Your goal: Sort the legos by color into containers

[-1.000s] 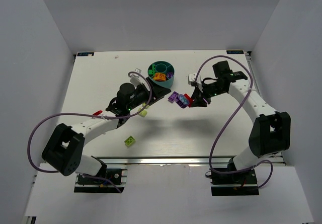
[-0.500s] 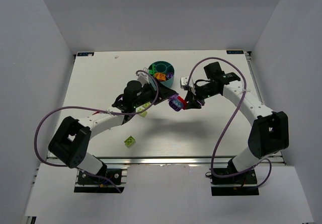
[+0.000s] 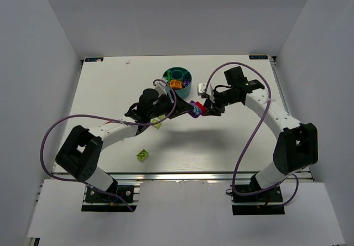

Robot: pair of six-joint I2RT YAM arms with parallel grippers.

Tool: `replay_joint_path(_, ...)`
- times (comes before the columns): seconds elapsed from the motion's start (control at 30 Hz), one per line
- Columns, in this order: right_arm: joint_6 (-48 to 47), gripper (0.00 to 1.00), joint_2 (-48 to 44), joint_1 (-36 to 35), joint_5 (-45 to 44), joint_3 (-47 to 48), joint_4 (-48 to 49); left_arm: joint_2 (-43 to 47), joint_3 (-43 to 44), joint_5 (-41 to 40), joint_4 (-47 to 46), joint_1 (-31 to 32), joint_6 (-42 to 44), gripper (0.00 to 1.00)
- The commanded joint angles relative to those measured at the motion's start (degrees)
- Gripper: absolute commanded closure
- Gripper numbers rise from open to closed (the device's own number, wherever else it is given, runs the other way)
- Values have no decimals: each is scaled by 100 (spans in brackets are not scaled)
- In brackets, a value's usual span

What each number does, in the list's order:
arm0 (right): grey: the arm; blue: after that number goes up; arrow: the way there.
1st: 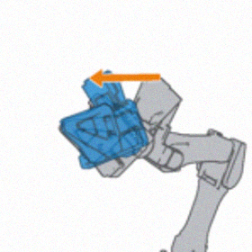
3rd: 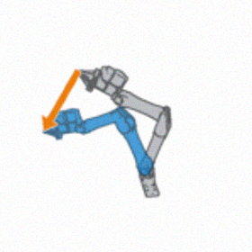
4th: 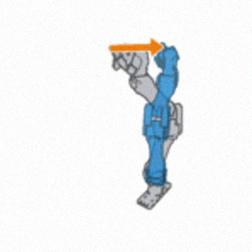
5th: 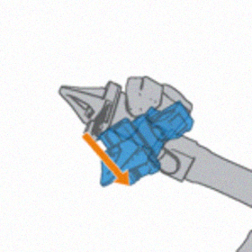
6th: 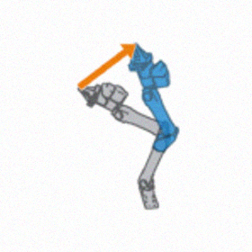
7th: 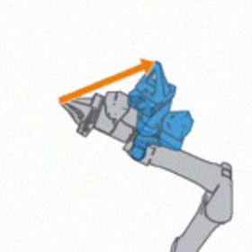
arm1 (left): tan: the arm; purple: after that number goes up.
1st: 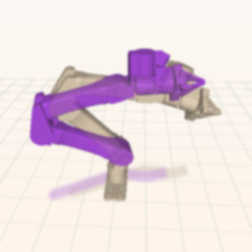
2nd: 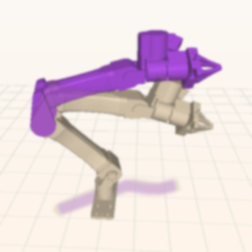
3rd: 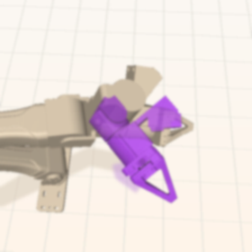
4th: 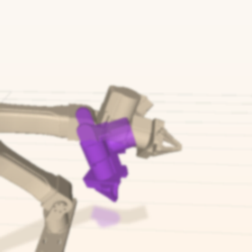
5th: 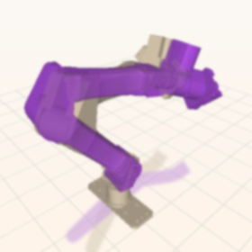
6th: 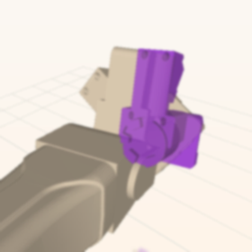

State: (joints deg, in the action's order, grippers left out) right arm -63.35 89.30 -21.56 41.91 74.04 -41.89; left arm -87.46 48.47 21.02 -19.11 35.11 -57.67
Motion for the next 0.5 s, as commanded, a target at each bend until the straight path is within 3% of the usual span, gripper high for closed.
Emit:
replay_joint_path(0.0, 42, 100, -211, -50, 45, 93, 181, -43, 189, 201, -197, 39, -7, 33)
replay_joint_path(0.13, 86, 100, -220, -111, 63, 67, 251, -209, 172, 420, -496, 40, -200, 49)
replay_joint_path(0.33, 78, 100, -228, -173, 54, -3, 278, -342, 102, 553, -927, 39, -403, 58)
replay_joint_path(0.47, 104, 100, -229, -182, 54, -47, 322, -394, 101, 632, -1050, 39, -464, 76)
